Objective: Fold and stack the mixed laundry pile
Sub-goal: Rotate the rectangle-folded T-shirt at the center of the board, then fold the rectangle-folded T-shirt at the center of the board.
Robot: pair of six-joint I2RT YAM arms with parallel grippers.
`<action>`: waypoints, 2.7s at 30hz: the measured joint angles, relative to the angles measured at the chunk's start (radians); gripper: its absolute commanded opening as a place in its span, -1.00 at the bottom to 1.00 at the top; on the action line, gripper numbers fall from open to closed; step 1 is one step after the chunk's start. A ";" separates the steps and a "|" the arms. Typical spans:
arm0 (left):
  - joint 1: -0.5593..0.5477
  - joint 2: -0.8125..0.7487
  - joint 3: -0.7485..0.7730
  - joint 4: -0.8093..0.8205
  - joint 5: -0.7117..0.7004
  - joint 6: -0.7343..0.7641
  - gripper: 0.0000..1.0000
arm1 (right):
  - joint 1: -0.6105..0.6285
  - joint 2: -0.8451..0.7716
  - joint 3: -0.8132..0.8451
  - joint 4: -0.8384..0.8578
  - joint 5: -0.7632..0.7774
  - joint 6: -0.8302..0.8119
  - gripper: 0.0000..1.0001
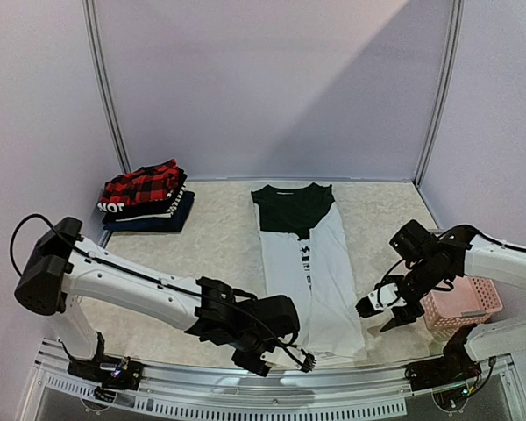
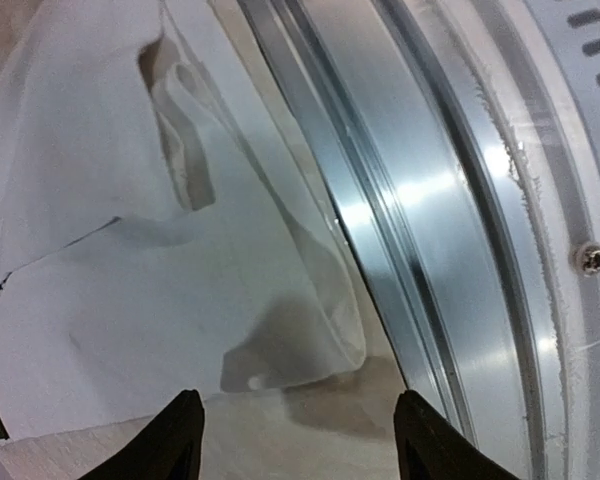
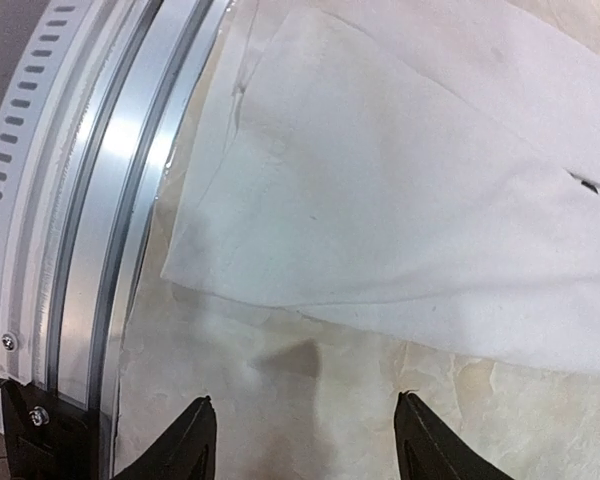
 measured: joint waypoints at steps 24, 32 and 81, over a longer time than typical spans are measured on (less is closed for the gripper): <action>-0.022 0.102 0.013 0.063 -0.018 0.076 -0.65 | 0.357 0.223 -0.078 0.214 0.139 0.049 0.05; -0.028 0.110 0.011 0.088 -0.062 0.043 -1.00 | 0.370 0.233 -0.074 0.272 0.159 0.079 -0.92; 0.432 0.440 0.456 0.349 -0.719 -0.287 -1.00 | -0.200 0.838 0.697 0.527 0.277 0.450 -0.92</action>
